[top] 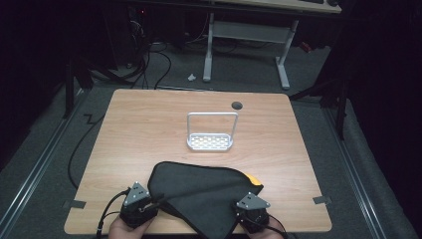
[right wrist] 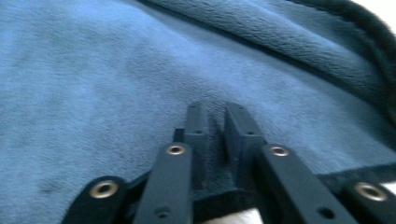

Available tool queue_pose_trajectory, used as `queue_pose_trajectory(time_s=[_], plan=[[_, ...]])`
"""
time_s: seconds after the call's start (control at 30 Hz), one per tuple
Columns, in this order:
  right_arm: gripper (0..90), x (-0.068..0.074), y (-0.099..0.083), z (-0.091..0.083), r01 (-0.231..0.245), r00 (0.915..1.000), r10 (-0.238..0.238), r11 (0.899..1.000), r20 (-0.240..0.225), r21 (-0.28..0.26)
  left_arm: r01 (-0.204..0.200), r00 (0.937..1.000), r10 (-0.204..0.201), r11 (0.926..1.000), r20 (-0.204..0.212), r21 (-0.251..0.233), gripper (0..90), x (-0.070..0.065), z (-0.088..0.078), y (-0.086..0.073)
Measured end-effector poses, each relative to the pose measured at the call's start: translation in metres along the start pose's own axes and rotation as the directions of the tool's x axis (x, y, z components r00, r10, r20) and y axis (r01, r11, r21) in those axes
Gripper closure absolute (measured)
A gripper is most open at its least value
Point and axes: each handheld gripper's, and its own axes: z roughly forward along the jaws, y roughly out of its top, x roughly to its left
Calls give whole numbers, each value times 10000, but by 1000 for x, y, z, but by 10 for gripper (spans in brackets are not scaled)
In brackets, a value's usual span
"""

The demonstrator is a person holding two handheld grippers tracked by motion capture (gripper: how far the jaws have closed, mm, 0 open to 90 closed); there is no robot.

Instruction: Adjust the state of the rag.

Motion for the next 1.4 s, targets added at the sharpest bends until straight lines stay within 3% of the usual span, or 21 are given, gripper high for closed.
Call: queue_pose_trajectory(time_s=[0.1, 0.13, 0.2, 0.37, 0.43, 0.47, 0.53, 0.6, 0.63, 0.7, 0.77, 0.83, 0.97, 1.07, 1.17, 1.23, 1.3, 1.33, 1.4], plan=[[873, -13, -1, 1, -131, 9991, 130, 9999, 413, 32, -401, 9992, 401, 9991, 4, 118, 765, -7, 4, 0], [888, -26, -3, 2, -334, 9968, 331, 9994, 732, 32, -546, 9985, 547, 9984, -22, 174, 765, -9, 6, 0], [898, -31, -3, 2, -411, 9952, 409, 9992, 884, 6, -677, 9977, 679, 9972, -60, 320, 766, -10, 10, 0], [900, -66, -7, 6, -1049, 9770, 1041, 9945, 1863, -58, -823, 9963, 836, 9948, -185, 601, 778, -7, 18, -1], [900, -75, -8, 7, -1289, 9683, 1282, 9916, 2145, -105, -876, 9946, 915, 9930, -480, 787, 788, -2, 23, -2], [898, -80, -8, 7, -1678, 9615, 1678, 9856, 2176, -187, -797, 9947, 847, 9933, -575, 837, 791, 0, 24, -2], [875, -82, -10, 4, -1841, 9591, 1875, 9823, 2121, -358, -470, 9983, 485, 9979, -332, 443, 790, 0, 21, 1], [864, -81, -10, -2, -1864, 9577, 1954, 9805, 2111, -622, -669, 9976, 670, 9977, -165, 65, 771, -8, 17, 4], [860, -80, -10, -5, -1886, 9570, 1996, 9795, 2105, -712, -846, 9963, 848, 9963, 141, -134, 756, -16, 14, 7], [851, -78, -9, -10, -1832, 9578, 1997, 9784, 2069, -962, -1183, 9909, 1203, 9924, 612, -346, 718, -32, 13, 8], [843, -75, -10, -10, -1801, 9605, 1959, 9791, 1978, -949, -1385, 9820, 1425, 9895, 1237, -405, 674, -46, 16, 9], [836, -73, -10, -8, -1767, 9639, 1904, 9803, 1861, -877, -1661, 9728, 1712, 9851, 1561, -452, 645, -58, 21, 9], [828, -69, -10, -6, -1751, 9689, 1864, 9812, 1630, -810, -2504, 9560, 2470, 9681, 1586, 18, 619, -74, 39, 6], [825, -67, -10, -5, -1745, 9717, 1843, 9817, 1480, -768, -3228, 9417, 3167, 9456, 1132, 400, 626, -80, 49, 2], [824, -67, -10, -4, -1763, 9725, 1854, 9815, 1411, -749, -3221, 9444, 3145, 9434, 957, 785, 753, -76, 56, -2], [824, -67, -10, -3, -1762, 9725, 1848, 9818, 1420, -708, -3053, 9499, 2979, 9492, 948, 764, 859, -72, 56, -2], [825, -67, -11, -3, -1778, 9723, 1855, 9819, 1425, -648, -3050, 9504, 2984, 9493, 873, 763, 875, -69, 53, 0], [825, -67, -11, -2, -1763, 9730, 1831, 9825, 1408, -592, -2979, 9528, 2916, 9517, 851, 739, 877, -66, 51, 0], [826, -67, -12, 0, -1790, 9725, 1832, 9830, 1436, -417, -2581, 9639, 2524, 9640, 845, 642, 877, -56, 45, 1]])
